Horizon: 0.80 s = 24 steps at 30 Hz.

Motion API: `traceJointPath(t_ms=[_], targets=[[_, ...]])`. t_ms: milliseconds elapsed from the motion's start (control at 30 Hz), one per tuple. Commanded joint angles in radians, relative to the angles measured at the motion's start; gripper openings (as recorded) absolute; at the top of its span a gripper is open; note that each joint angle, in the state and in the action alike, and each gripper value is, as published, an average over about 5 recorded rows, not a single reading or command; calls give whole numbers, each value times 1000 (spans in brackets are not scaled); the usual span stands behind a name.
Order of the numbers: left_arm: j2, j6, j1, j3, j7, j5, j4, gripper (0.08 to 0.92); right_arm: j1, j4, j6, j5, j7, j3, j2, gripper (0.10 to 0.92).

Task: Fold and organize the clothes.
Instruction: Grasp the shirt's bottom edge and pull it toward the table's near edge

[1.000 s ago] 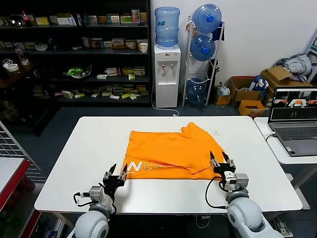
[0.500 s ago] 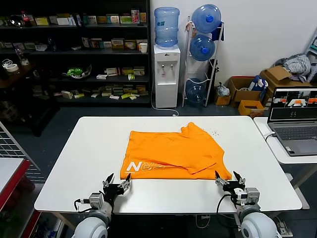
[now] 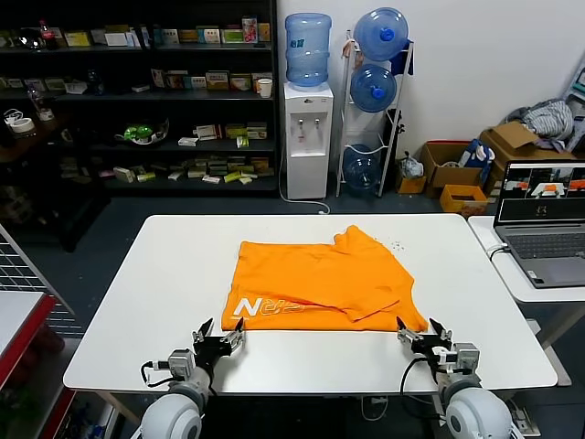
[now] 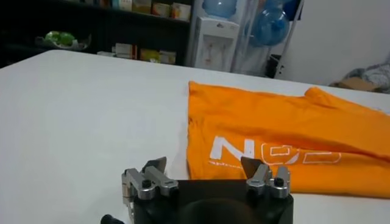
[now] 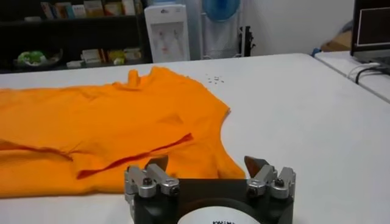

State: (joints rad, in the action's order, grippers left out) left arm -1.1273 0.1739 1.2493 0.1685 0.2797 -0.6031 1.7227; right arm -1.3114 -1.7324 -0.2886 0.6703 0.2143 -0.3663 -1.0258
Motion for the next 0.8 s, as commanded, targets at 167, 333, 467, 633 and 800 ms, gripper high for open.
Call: traceJointPath(t_ms=[167, 333, 467, 633, 800], targets=[[0, 15, -14, -13, 12, -8, -12, 684, 3, 3, -32, 50, -8, -1, 8, 576], [-3, 15, -17, -17, 13, -6, -15, 537, 0, -3, -30, 53, -6, -4, 13, 428], [-5, 13, -17, -18, 19, -5, -11, 424, -2, -6, -25, 53, -3, -5, 14, 316], [1, 10, -9, -15, 33, -9, 20, 277, -17, -20, -17, 61, 5, -10, 20, 169], [35, 14, 27, 9, 60, -69, 105, 141, -75, -96, -16, 102, 27, -35, 52, 125]])
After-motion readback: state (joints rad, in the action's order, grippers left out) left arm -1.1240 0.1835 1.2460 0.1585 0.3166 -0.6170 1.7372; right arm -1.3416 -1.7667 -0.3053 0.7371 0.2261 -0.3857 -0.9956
